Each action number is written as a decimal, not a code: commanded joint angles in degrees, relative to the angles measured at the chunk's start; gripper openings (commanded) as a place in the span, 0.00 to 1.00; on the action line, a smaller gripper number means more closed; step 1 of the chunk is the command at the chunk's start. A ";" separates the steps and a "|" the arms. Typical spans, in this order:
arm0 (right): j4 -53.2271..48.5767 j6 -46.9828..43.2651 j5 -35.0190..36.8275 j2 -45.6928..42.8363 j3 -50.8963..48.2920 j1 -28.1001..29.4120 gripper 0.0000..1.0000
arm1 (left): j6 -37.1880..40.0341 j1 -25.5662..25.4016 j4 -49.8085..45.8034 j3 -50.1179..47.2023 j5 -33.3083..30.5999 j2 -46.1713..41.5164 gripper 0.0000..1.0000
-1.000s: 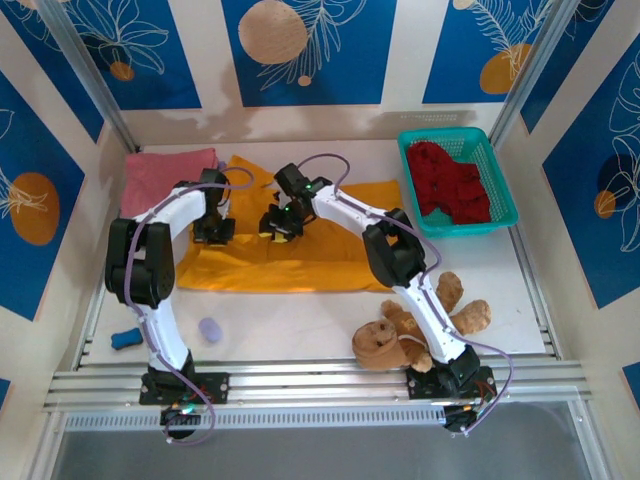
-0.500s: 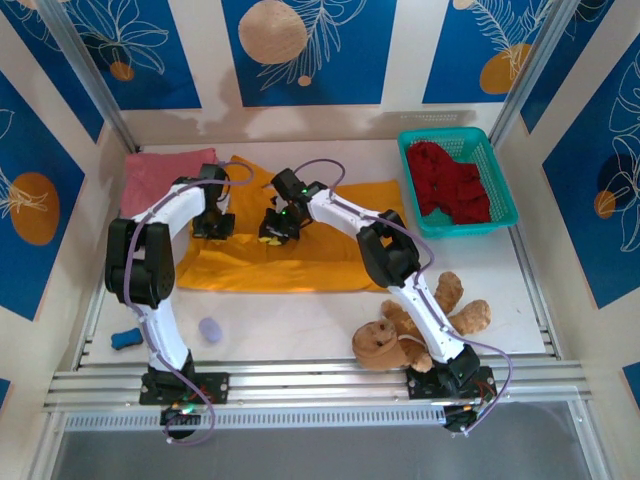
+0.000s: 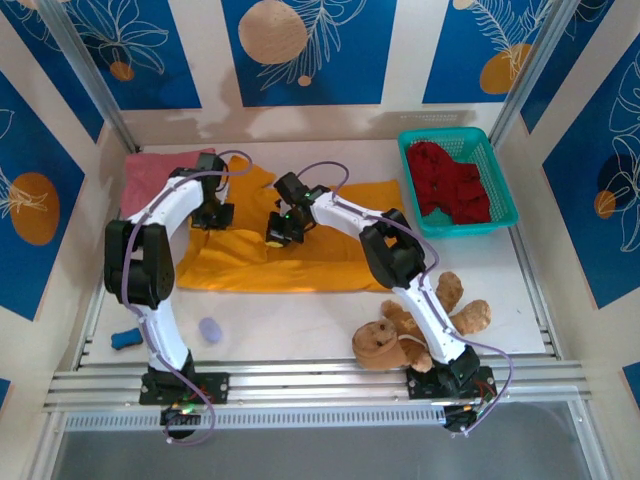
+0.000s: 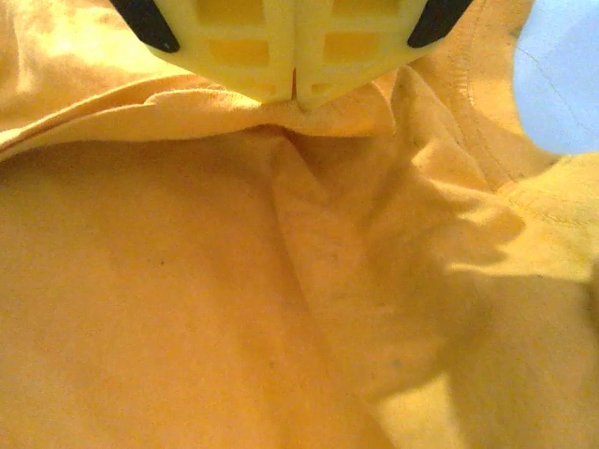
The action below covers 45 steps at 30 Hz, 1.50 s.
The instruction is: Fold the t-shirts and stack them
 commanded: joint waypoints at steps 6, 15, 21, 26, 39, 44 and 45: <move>1.75 0.97 1.13 -3.25 -1.39 -0.48 0.00 | 1.18 -0.47 -2.25 3.69 -1.50 2.52 0.00; 0.43 1.53 3.40 -3.81 -1.55 -1.48 0.00 | 1.12 -0.73 -3.04 7.69 -1.77 5.72 0.00; -1.28 0.94 3.74 -5.08 -2.44 -1.75 0.24 | 0.92 -0.71 -3.41 10.53 -3.29 6.82 0.24; -0.48 -0.76 5.65 -10.19 -7.27 -1.80 0.44 | 1.20 -0.91 -2.10 9.10 -6.02 2.18 0.35; -5.42 -5.75 5.54 -25.56 -24.18 -3.83 0.47 | -11.14 -2.16 3.66 -13.69 10.63 -9.07 0.46; -6.82 -6.49 4.34 -27.90 -31.80 -4.39 0.47 | -14.64 -3.17 7.47 -21.49 11.91 -10.63 0.48; -6.74 -6.39 3.96 -27.81 -32.89 -4.44 0.46 | -15.25 -3.49 8.21 -22.80 11.72 -10.81 0.49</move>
